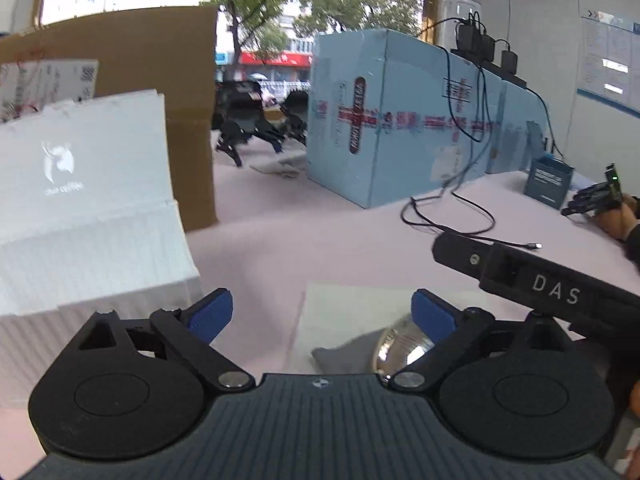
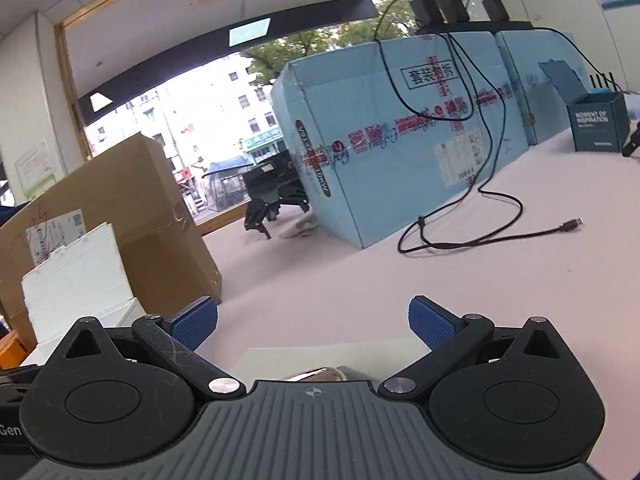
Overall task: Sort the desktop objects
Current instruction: 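Lower the left gripper over the chrome egg and close on it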
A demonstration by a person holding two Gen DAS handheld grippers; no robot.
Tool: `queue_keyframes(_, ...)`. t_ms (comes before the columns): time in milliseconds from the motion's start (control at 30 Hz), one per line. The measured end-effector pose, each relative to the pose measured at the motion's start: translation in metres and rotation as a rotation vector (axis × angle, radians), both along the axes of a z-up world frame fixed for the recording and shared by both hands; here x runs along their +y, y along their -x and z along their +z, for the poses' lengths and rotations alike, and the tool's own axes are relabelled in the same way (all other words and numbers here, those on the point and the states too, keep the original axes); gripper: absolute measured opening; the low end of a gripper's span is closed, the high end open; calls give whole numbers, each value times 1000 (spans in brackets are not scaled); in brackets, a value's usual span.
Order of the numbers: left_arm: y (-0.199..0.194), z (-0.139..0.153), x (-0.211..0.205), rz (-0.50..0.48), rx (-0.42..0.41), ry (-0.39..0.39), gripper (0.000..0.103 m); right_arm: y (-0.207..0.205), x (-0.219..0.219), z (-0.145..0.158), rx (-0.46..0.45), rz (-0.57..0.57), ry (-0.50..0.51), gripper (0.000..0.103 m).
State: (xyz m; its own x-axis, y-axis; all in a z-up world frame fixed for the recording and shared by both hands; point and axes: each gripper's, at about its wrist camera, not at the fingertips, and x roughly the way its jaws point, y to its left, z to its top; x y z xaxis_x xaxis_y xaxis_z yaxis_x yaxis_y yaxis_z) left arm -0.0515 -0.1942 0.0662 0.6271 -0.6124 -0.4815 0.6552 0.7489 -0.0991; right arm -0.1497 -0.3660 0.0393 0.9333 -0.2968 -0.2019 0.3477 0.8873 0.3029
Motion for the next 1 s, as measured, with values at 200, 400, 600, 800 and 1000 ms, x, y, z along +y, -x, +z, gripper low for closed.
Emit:
queue_keyframes(200,15,-6,-5,-119,-37,-29,93,2,-13,-3,47,134,-16,99)
queue_keyframes(400,33,-21,-20,-257,-97,-102,82,6,-39,-14,51,369,-211,91)
queue_keyframes(600,32,-39,-29,-327,-60,-136,67,-2,-41,-19,118,404,-289,91)
queue_keyframes(800,16,-46,-33,-334,7,-103,61,-11,-44,-25,191,389,-348,86)
queue_keyframes(1000,8,-51,-38,-331,31,-111,63,-15,-51,-30,178,391,-426,86)
